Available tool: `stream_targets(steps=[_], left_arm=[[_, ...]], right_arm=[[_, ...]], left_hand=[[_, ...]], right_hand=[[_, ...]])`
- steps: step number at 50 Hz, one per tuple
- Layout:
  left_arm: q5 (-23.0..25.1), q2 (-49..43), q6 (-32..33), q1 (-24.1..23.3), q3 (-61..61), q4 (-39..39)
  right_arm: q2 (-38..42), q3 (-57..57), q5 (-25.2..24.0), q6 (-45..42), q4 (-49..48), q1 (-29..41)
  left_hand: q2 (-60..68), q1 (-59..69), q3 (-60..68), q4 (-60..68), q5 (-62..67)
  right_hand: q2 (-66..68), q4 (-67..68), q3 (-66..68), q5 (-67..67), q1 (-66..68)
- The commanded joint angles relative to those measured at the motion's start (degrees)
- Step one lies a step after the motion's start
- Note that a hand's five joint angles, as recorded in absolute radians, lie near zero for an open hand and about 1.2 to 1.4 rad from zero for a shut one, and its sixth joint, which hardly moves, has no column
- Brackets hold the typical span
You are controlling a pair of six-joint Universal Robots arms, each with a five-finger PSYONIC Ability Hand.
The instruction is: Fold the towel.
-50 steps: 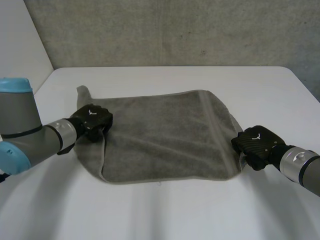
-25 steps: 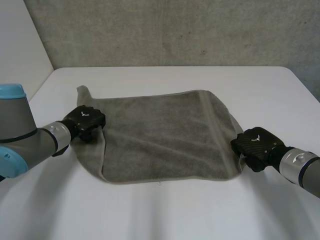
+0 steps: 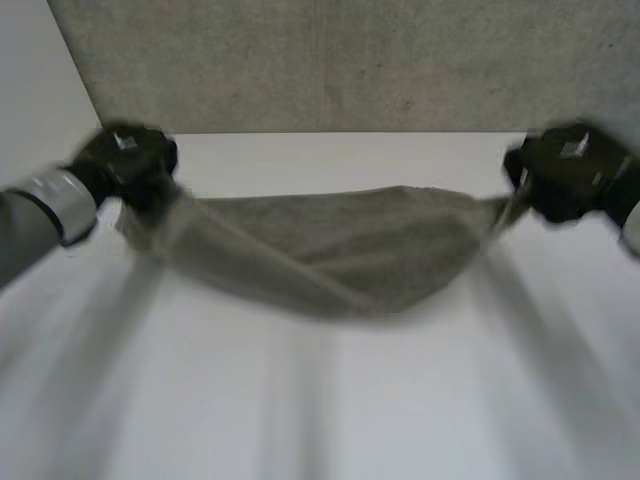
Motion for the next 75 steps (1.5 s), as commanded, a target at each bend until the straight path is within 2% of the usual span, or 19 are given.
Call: stream_targets(steps=[1, 7, 14, 21, 27, 29, 36, 41, 43, 49, 53, 56, 57, 59, 62, 64, 67, 73, 75], left_arm=[[0.3, 15.5, -21.7, 4.9, 6.3, 0.3], [0.5, 19.4, -33.8, 11.7, 8.3, 2.1], [0.5, 17.6, -39.0, 14.6, 7.8, 4.7], [0.4, 7.8, -38.8, 11.7, 8.0, 4.3], [0.0, -2.3, -38.6, 5.5, 11.2, 4.2], [-0.5, -7.0, -38.7, 3.9, 15.0, 4.0], [-4.0, -14.4, -38.8, 2.2, 27.7, 3.9], [-10.7, -16.4, -38.9, 1.5, 40.7, 4.4], [-13.6, -16.4, -39.9, 1.4, 47.8, 5.5], [-14.1, -15.7, -44.8, 1.6, 52.4, 10.0], [-10.1, -15.5, -50.7, 1.9, 49.9, 11.0], [-5.5, -15.9, -52.6, 2.8, 43.3, 11.3], [-5.5, -15.9, -52.6, 2.8, 43.3, 11.3], [1.0, -16.2, -52.0, 4.6, 32.6, 12.0], [5.0, -16.4, -51.3, 5.8, 26.3, 13.2], [10.3, -16.7, -48.8, 7.4, 16.9, 16.5], [14.2, -16.6, -44.0, 9.3, 8.5, 18.3], [18.2, -13.7, -34.2, 11.0, -1.7, 17.4], [20.3, -9.2, -28.4, 12.7, -7.1, 15.5]], right_arm=[[-6.8, -21.8, -0.1, 13.6, 7.0, -1.0], [-5.3, -34.0, 0.8, 14.3, 15.0, -3.4], [3.2, -38.8, 1.3, 14.1, 17.9, -3.4], [16.9, -42.4, 5.2, 9.5, 21.5, 2.1], [23.6, -44.8, 8.7, 3.9, 22.2, 6.0], [27.5, -47.5, 11.9, 2.5, 22.0, 7.1], [34.5, -60.1, 14.4, 2.8, 20.7, 10.6], [36.7, -75.3, 17.4, 7.6, 14.3, 11.5], [36.6, -83.0, 20.8, 14.4, 9.4, 11.0], [35.8, -86.0, 20.6, 20.8, 6.9, 10.3], [35.8, -82.6, 16.7, 20.6, 10.0, 9.3], [36.7, -72.0, 7.6, 15.8, 17.8, 9.3], [36.7, -72.0, 7.6, 15.8, 17.9, 9.3], [36.5, -62.1, 4.9, 7.3, 21.5, 9.1], [36.1, -56.5, 3.8, 2.8, 22.7, 8.6], [35.5, -46.3, 3.3, -4.5, 22.9, 7.0], [35.2, -37.3, 3.2, -10.9, 21.9, 5.8], [33.5, -27.6, 3.0, -14.4, 19.0, 4.7], [29.0, -21.9, 1.2, -14.1, 16.9, 3.6]], left_hand=[[3.3, 8.3, 3.9, 2.3, 6.1], [3.3, 8.3, 3.9, 2.3, 6.1], [3.3, 8.3, 3.9, 2.3, 6.1], [3.3, 8.3, 3.9, 2.3, 6.1], [3.3, 8.3, 3.9, 2.3, 6.1], [3.3, 8.3, 3.9, 2.3, 6.1], [3.3, 8.3, 3.9, 2.3, 6.1], [3.3, 8.3, 3.9, 2.3, 6.1], [3.3, 8.3, 3.9, 2.3, 6.1], [3.3, 8.3, 3.9, 2.3, 6.1], [3.3, 8.3, 3.9, 2.3, 6.1], [3.3, 8.3, 3.9, 2.3, 6.1], [3.3, 8.3, 3.9, 2.3, 6.1], [3.3, 8.3, 3.9, 2.3, 6.1], [3.3, 8.3, 3.9, 2.3, 6.1], [3.3, 8.3, 3.9, 2.3, 6.1], [3.3, 8.3, 3.9, 2.3, 6.1], [3.3, 8.3, 3.9, 2.3, 6.1], [3.3, 8.3, 3.9, 2.3, 6.1]], right_hand=[[5.3, 3.6, 3.4, 3.6, 4.1], [5.3, 3.6, 3.4, 3.6, 4.1], [5.3, 3.6, 3.4, 3.6, 4.1], [5.3, 3.6, 3.4, 3.6, 4.1], [5.3, 3.6, 3.4, 3.6, 4.1], [5.3, 3.6, 3.4, 3.6, 4.1], [5.3, 3.6, 3.4, 3.6, 4.1], [5.3, 3.6, 3.4, 3.6, 4.1], [5.3, 3.6, 3.4, 3.6, 4.1], [5.3, 3.6, 3.4, 3.6, 4.1], [5.3, 3.6, 3.4, 3.6, 4.1], [5.3, 3.6, 3.4, 3.6, 4.1], [5.3, 3.6, 3.4, 3.6, 4.1], [5.3, 3.6, 3.4, 3.6, 4.1], [5.3, 3.6, 3.4, 3.6, 4.1], [5.3, 3.6, 3.4, 3.6, 4.1], [5.3, 3.6, 3.4, 3.6, 4.1], [5.3, 3.6, 3.4, 3.6, 4.1], [5.3, 3.6, 3.4, 3.6, 4.1]])
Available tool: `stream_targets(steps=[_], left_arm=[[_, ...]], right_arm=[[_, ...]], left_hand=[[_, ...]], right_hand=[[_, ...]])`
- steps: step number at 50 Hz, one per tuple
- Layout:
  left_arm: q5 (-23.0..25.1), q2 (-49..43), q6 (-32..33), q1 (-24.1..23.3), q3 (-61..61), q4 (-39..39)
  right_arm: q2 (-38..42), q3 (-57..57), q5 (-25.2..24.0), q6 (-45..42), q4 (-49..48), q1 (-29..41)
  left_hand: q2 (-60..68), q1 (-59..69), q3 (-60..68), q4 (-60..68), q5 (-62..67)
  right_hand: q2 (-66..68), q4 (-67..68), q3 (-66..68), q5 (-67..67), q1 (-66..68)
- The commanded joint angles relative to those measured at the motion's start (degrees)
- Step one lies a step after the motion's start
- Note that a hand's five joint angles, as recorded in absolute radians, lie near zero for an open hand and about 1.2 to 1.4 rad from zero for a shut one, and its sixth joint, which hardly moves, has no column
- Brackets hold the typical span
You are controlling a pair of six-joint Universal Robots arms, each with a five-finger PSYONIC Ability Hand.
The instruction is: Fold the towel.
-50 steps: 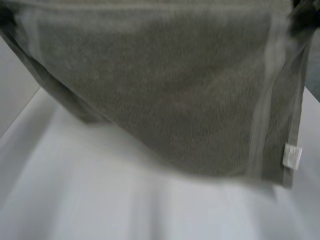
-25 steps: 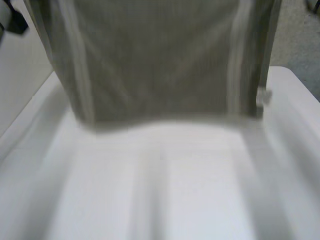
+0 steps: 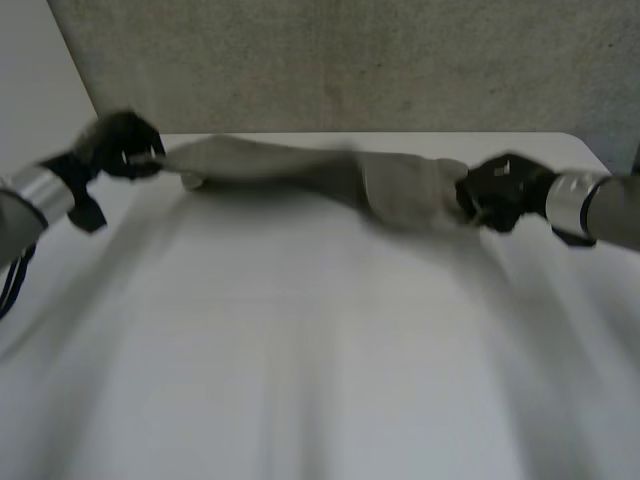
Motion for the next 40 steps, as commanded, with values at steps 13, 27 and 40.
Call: stream_targets(steps=[13, 27, 40], left_arm=[[15.8, 28.4, 17.8, 15.2, -27.3, -10.0], [19.6, 32.4, 14.6, 20.3, -33.4, -5.0], [4.4, 13.2, 14.4, 7.4, -22.7, -1.6]], right_arm=[[-31.1, 29.7, -11.1, 5.1, -7.7, -11.9], [-35.1, 32.1, -15.0, 4.5, -7.6, -23.1], [-18.0, 23.2, -7.2, 6.0, -11.3, -11.9]], left_hand=[[2.6, 8.1, 3.4, 2.0, 5.5], [2.6, 8.1, 3.4, 2.0, 5.5], [2.6, 8.1, 3.4, 2.0, 5.5]], right_hand=[[4.8, 3.2, 3.1, 3.6, 4.1], [4.8, 3.2, 3.1, 3.6, 4.1], [4.8, 3.2, 3.1, 3.6, 4.1]])
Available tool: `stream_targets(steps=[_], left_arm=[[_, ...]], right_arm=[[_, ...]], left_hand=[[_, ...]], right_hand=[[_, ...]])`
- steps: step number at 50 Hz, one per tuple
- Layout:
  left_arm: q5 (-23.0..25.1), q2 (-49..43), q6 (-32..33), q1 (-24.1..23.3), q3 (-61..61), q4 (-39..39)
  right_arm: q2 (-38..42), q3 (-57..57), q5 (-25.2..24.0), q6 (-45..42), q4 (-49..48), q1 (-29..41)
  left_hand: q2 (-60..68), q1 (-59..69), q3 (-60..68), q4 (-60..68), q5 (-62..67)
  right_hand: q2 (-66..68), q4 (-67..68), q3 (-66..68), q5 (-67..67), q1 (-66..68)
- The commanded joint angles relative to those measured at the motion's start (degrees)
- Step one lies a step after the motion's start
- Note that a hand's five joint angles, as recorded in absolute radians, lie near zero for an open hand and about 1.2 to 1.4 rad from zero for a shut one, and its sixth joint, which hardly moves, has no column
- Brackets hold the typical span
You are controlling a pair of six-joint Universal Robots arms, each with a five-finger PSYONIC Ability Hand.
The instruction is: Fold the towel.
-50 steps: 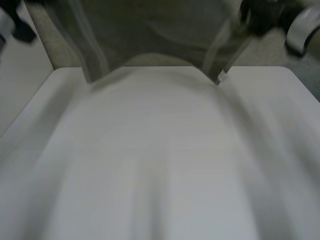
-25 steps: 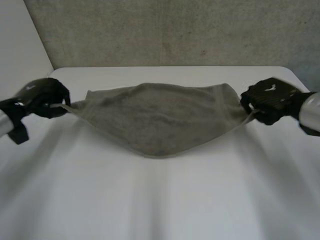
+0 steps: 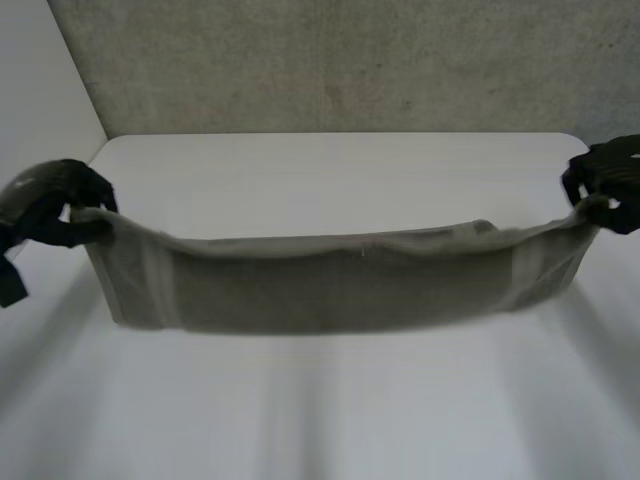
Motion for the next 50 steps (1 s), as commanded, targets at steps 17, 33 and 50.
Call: stream_targets(steps=[17, 33, 50], left_arm=[[-24.5, -26.4, 0.4, -14.1, 23.9, 1.9], [-27.1, -29.0, 0.7, -17.2, 26.1, 0.1], [-26.2, -18.8, 1.5, -16.1, 15.4, -4.4]], right_arm=[[26.6, -20.3, 17.9, 8.8, -11.4, 12.4], [30.3, -22.9, 23.5, 9.0, -14.5, 14.8], [12.7, -2.8, 16.3, 7.0, -14.2, 13.9]], left_hand=[[2.6, 8.1, 3.4, 2.0, 5.4], [-66.7, -61.2, -65.9, -67.3, -63.9], [-64.3, -58.9, -63.5, -64.9, -61.5]], right_hand=[[4.8, 3.2, 3.1, 3.6, 4.1], [-65.2, -66.8, -66.9, -66.4, -65.9], [-65.2, -66.8, -66.9, -66.4, -65.9]])
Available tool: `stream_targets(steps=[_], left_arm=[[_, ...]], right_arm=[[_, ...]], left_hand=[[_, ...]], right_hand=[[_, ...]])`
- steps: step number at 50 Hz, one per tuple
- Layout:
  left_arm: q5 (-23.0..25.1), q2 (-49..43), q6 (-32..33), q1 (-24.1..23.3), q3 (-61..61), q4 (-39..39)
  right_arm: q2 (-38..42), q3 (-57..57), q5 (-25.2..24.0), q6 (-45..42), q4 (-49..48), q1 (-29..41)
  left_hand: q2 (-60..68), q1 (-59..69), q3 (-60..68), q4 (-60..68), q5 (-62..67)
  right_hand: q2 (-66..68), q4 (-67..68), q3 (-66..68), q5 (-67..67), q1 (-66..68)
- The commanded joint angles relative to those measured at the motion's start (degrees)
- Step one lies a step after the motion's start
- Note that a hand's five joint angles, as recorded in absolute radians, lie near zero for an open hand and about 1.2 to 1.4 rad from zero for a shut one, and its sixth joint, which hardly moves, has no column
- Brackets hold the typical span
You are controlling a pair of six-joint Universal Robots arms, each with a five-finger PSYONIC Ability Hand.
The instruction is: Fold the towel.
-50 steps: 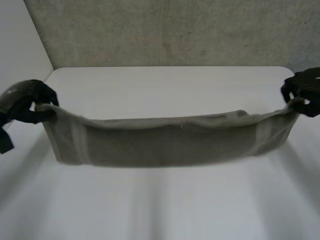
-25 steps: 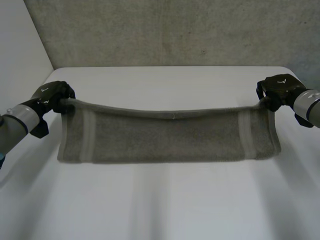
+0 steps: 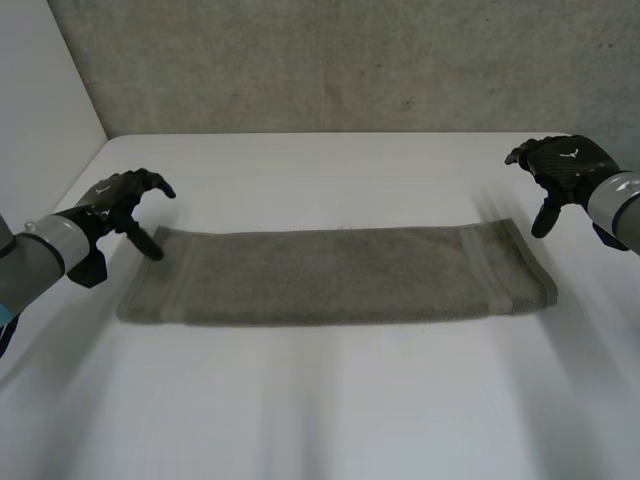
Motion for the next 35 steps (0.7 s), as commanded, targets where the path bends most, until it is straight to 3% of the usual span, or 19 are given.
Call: stream_targets(steps=[1, 6, 11, 22, 35], left_arm=[[0.7, 6.1, 0.7, 0.3, -7.6, 0.4], [0.7, 9.1, 4.6, -0.6, -12.6, 3.3], [0.9, 11.5, 13.6, -1.6, -18.3, 7.7], [-0.1, 5.5, 29.2, -3.4, -19.0, 10.7], [-0.4, 1.3, 32.6, -3.4, -17.5, 11.3]], right_arm=[[-9.2, 13.3, -5.9, -1.6, -0.5, -0.2], [-11.5, 20.8, -7.9, -6.1, -0.8, -0.4], [-11.9, 28.1, -7.8, -13.2, -2.5, -3.1], [-10.8, 32.5, -7.7, -13.7, -9.9, -6.3], [-7.1, 32.6, -7.6, -14.0, -13.5, -6.4]], left_hand=[[-1.5, -1.7, -1.2, -1.5, -0.3], [-1.3, -1.5, -1.0, -1.4, -0.1], [-1.3, -1.5, -1.0, -1.4, -0.1], [-0.8, -1.0, -0.5, -0.9, 0.4], [-0.8, -1.0, -0.5, -0.9, 0.4]], right_hand=[[-3.9, -4.4, -3.8, -3.4, -3.6], [-3.9, -4.4, -3.8, -3.4, -3.6], [0.1, -0.5, 0.2, 0.5, 0.4], [4.1, 3.6, 4.2, 4.6, 4.4], [9.3, 8.8, 9.4, 9.8, 9.6]])
